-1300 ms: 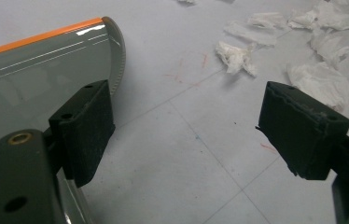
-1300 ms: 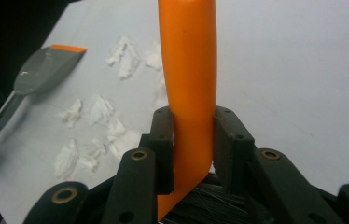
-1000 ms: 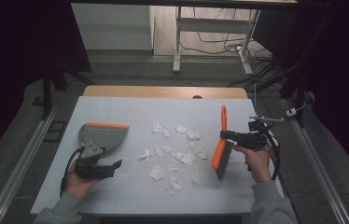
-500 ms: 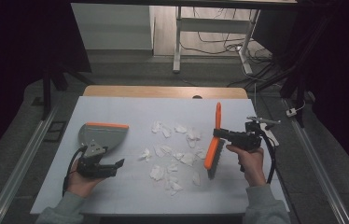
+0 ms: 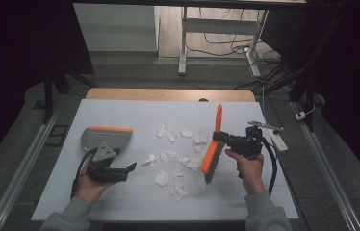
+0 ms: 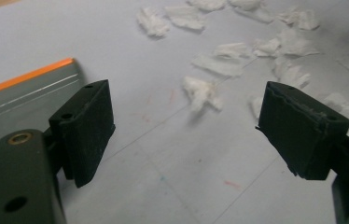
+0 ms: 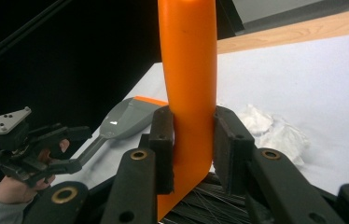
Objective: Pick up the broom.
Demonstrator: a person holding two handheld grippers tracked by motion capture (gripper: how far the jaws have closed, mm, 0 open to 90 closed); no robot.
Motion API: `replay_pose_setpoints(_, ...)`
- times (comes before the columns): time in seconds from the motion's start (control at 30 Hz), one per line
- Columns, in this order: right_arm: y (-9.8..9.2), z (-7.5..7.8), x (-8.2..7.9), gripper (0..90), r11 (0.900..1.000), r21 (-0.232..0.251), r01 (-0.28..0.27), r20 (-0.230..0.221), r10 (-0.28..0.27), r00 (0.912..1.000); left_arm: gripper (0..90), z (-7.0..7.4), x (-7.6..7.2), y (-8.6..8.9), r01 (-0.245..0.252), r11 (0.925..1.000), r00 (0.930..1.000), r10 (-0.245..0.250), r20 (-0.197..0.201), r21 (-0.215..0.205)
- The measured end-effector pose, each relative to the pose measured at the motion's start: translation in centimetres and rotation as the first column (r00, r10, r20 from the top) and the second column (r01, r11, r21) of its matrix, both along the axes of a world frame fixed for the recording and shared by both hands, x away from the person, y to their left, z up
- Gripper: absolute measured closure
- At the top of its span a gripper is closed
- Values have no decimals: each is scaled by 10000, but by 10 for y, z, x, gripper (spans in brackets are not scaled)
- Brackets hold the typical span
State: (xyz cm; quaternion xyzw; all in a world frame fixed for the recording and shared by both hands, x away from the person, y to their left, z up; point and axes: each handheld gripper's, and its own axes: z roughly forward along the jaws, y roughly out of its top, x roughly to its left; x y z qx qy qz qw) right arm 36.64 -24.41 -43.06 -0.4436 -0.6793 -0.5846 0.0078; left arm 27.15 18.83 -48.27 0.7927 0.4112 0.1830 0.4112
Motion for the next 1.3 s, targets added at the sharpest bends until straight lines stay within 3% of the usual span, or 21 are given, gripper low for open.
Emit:
replay_pose_setpoints(0.37,18,-5,-2,710,9995,170,-256,98,254,9996,189,10,7,-41,884,9957,9961,-883,45,-274)
replay_pose_setpoints(0.4,20,-6,-3,710,9997,107,-216,115,215,9997,189,10,6,-53,1201,9925,9928,-1201,0,-220)
replay_pose_setpoints(0.47,23,-7,-4,710,9998,132,-152,130,151,9998,187,10,6,-59,1336,9909,9910,-1336,1,-173)
replay_pose_setpoints(0.77,38,-10,-9,709,9997,40,237,363,-239,9991,187,13,3,-102,2402,9706,9707,-2402,3,-177)
replay_pose_setpoints(1.1,46,-17,-12,709,9991,-28,432,430,-430,9981,188,6,-2,-139,3102,9507,9506,-3102,-72,-17)
replay_pose_setpoints(1.23,53,-19,-16,709,9985,31,548,467,-549,9974,206,2,-1,-147,3037,9526,9528,-3037,28,-161)
replay_pose_setpoints(1.3,56,-21,-16,709,9989,147,436,323,-441,9985,221,0,1,-150,2897,9570,9571,-2896,56,-153)
